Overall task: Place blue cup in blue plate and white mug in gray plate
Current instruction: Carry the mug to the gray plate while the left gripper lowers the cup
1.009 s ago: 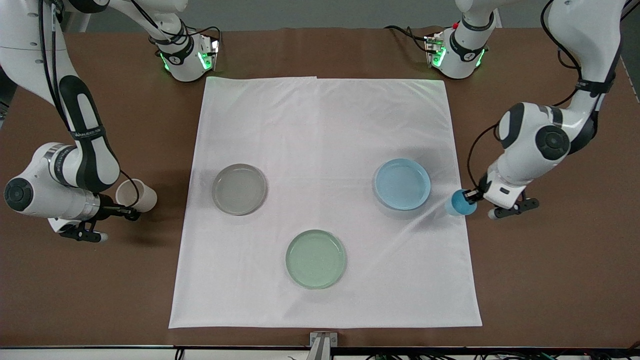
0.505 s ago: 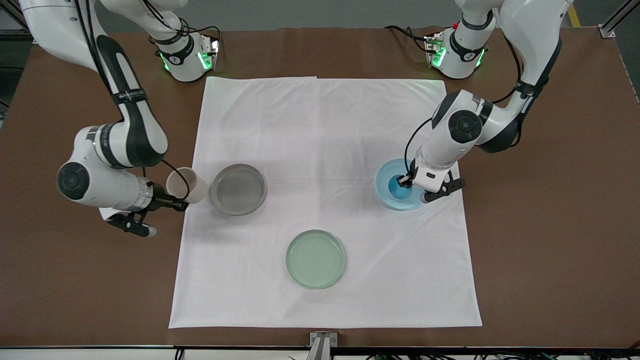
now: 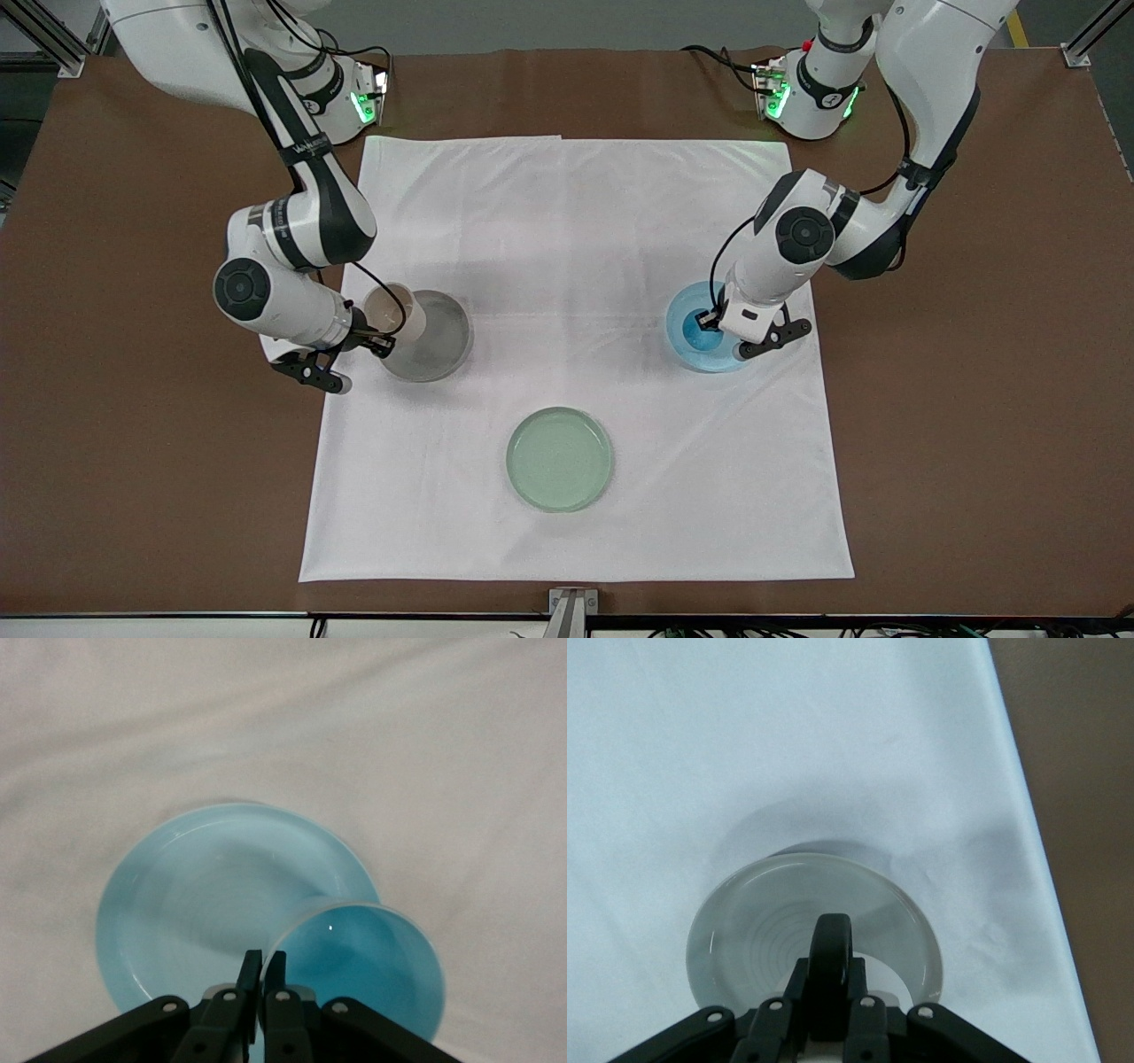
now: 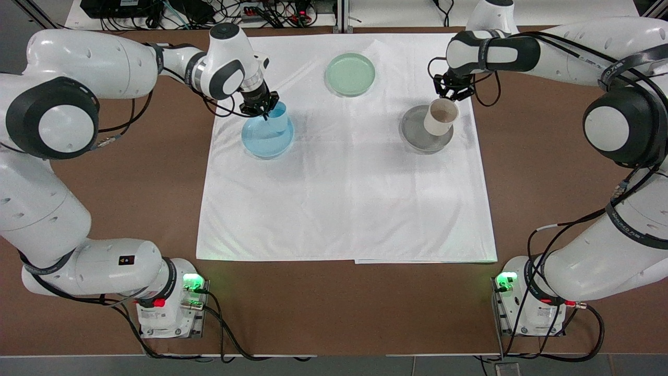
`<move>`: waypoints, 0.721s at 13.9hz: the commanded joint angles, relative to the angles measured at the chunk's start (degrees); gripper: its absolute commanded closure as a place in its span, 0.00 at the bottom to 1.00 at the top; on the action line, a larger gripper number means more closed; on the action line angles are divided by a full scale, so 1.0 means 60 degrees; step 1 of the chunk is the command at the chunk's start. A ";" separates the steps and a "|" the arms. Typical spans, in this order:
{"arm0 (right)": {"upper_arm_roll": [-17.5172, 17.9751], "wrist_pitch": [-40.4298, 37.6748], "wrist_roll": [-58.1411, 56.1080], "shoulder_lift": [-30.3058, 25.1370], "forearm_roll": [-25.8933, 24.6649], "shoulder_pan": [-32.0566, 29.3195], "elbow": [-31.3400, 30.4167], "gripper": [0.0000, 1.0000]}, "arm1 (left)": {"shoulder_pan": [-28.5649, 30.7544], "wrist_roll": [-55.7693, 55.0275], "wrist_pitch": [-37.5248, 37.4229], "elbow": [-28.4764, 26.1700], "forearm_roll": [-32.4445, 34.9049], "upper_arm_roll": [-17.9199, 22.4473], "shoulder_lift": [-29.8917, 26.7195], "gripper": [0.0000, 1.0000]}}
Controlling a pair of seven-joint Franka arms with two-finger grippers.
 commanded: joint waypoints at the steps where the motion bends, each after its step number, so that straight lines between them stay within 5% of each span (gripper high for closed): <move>1: -0.0053 0.0582 0.0102 -0.0263 0.0121 0.0331 -0.0586 1.00 | 0.0015 -0.0146 -0.0343 -0.0047 0.0246 0.0012 -0.0127 0.88; 5: -0.0053 0.0671 0.0102 -0.0131 0.0048 0.0332 -0.0557 1.00 | 0.0117 -0.0175 -0.0754 -0.0135 0.0785 0.0012 -0.0216 0.78; 8: -0.0053 0.0934 0.0102 0.0074 0.0033 0.0347 -0.0498 1.00 | 0.0307 -0.0613 -0.0783 0.0070 0.0905 -0.0017 -0.0230 0.00; 10: -0.0053 0.1095 0.0116 0.0235 0.0033 0.0347 -0.0469 0.96 | 0.0278 -0.0718 -0.0986 0.0566 0.0905 -0.0032 -0.0259 0.00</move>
